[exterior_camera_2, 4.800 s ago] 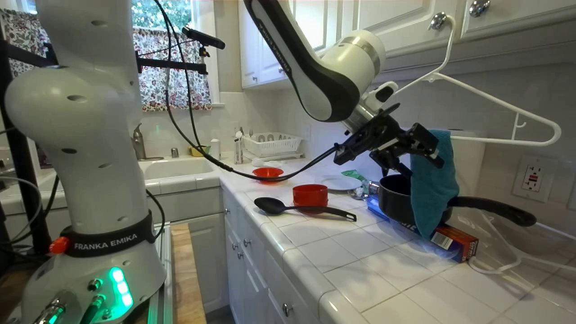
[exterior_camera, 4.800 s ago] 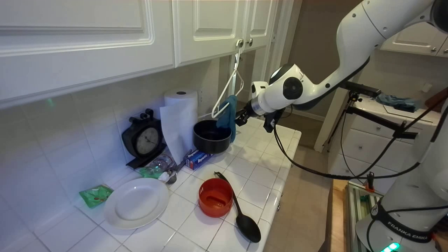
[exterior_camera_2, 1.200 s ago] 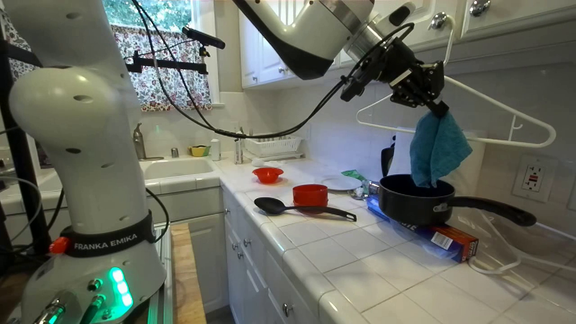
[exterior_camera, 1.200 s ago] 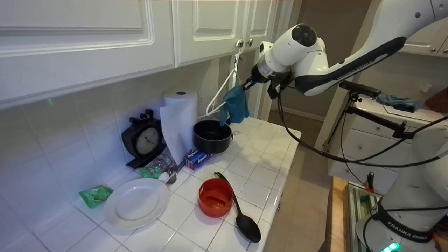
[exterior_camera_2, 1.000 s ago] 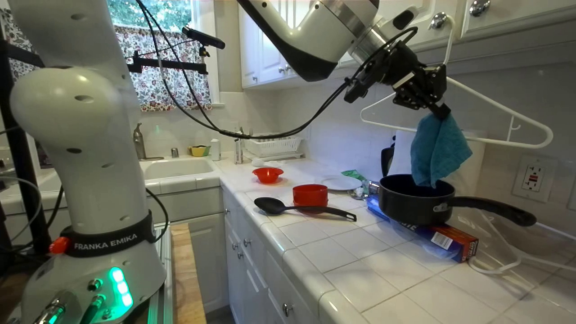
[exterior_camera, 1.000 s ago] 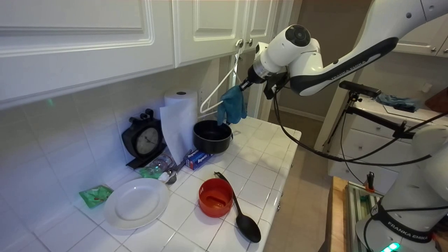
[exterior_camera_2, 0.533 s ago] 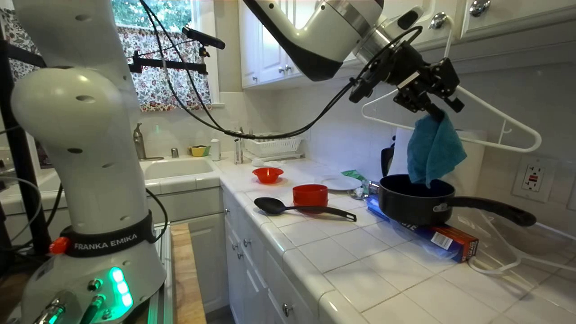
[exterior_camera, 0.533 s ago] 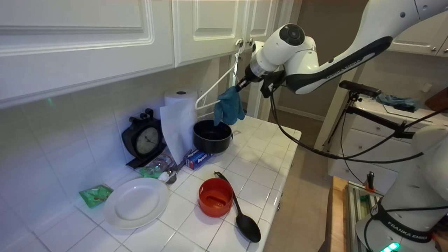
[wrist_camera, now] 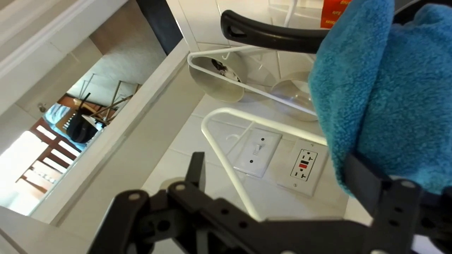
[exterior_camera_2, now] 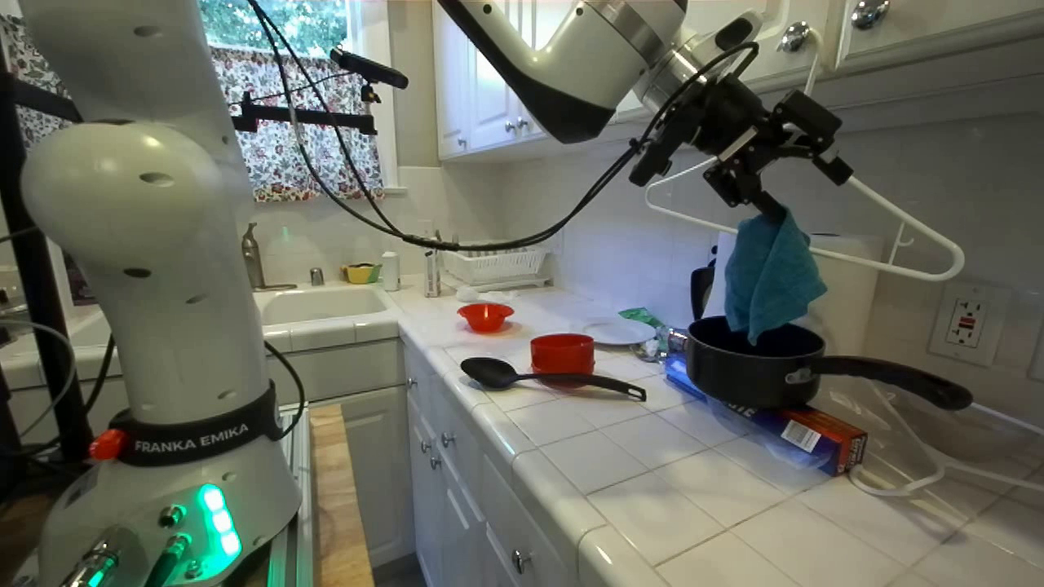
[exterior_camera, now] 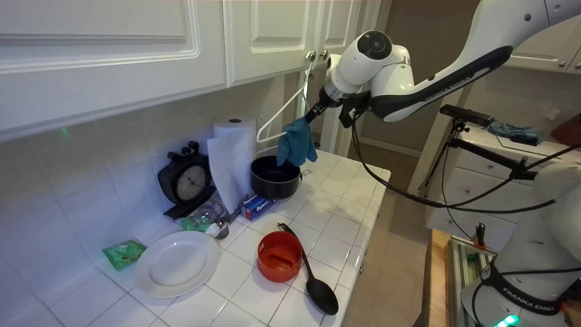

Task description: Hang the blue towel on the white hanger.

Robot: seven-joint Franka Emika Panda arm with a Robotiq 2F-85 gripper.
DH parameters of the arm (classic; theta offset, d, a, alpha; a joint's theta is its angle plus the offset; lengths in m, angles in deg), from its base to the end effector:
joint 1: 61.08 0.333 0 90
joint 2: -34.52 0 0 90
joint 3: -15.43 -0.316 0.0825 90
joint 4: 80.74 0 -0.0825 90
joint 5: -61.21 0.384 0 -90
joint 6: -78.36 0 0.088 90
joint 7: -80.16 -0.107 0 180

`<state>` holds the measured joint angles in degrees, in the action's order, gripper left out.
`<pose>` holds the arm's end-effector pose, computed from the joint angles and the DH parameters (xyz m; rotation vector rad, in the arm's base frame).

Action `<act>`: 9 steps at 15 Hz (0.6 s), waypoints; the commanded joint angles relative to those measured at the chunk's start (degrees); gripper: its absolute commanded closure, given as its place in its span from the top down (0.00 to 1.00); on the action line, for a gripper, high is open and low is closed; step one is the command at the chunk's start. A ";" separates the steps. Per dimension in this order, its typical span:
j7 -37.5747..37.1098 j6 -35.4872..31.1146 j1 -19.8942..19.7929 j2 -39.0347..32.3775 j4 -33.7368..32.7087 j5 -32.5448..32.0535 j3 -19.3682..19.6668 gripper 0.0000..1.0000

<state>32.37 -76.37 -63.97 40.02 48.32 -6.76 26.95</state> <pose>0.5271 -0.1048 0.4478 2.4284 -0.1438 0.8573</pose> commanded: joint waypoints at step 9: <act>6.81 5.92 -1.10 4.34 3.68 6.50 -3.43 1.00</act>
<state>35.59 -72.67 -63.98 41.52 49.64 -4.04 25.52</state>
